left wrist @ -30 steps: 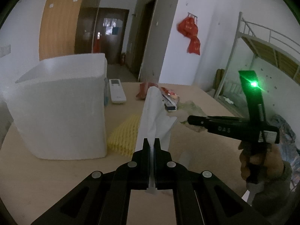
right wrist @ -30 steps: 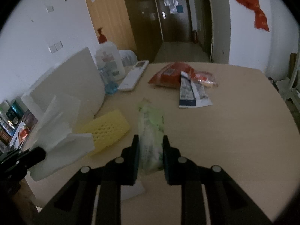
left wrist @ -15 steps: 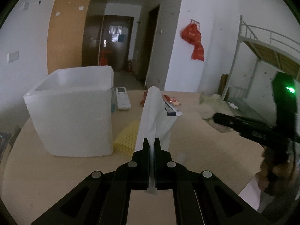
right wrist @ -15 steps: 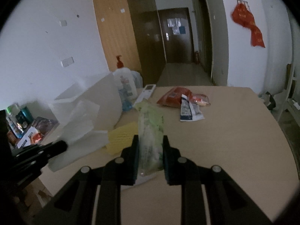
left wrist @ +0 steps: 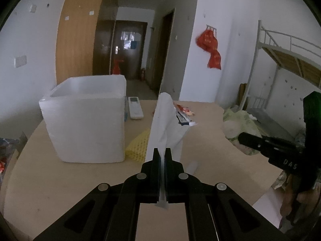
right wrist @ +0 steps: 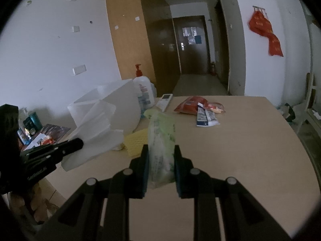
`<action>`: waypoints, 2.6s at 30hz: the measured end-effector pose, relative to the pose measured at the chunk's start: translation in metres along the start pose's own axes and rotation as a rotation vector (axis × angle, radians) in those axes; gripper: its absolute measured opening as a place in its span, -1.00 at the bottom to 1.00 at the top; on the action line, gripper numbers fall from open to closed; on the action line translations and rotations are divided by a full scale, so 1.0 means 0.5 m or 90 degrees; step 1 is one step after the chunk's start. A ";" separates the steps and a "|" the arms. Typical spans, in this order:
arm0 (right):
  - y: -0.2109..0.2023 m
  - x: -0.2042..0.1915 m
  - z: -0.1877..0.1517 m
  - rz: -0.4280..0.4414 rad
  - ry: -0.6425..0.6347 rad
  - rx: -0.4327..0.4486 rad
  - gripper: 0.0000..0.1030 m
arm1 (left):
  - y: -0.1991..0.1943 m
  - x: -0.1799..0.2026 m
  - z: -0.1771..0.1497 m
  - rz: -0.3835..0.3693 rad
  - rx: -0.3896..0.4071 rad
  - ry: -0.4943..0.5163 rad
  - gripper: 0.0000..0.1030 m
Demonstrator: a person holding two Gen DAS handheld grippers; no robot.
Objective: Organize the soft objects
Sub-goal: 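Carry the tissue and the green-printed pack over the white foam box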
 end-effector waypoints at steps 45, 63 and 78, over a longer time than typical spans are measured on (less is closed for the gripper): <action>0.133 -0.264 0.095 0.215 -0.121 -0.017 -0.50 | -0.129 -0.248 0.095 0.206 0.081 -0.095 -0.94; 0.158 -0.293 0.211 0.213 -0.163 0.013 -0.50 | -0.104 -0.275 0.214 0.211 0.102 -0.088 -0.93; 0.235 -0.281 0.276 0.209 -0.177 -0.002 -0.50 | -0.009 -0.306 0.275 0.200 0.085 -0.085 -0.93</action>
Point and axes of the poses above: each gripper's, at about its wrist camera, not at the fingertips, and y roughly the way its jaws point, x to its right, z to its top, the point moved 8 cm from there along y, roughly the way its jaws point, and after that the axes turned 6 degrees about z, right-handed, at the moved point
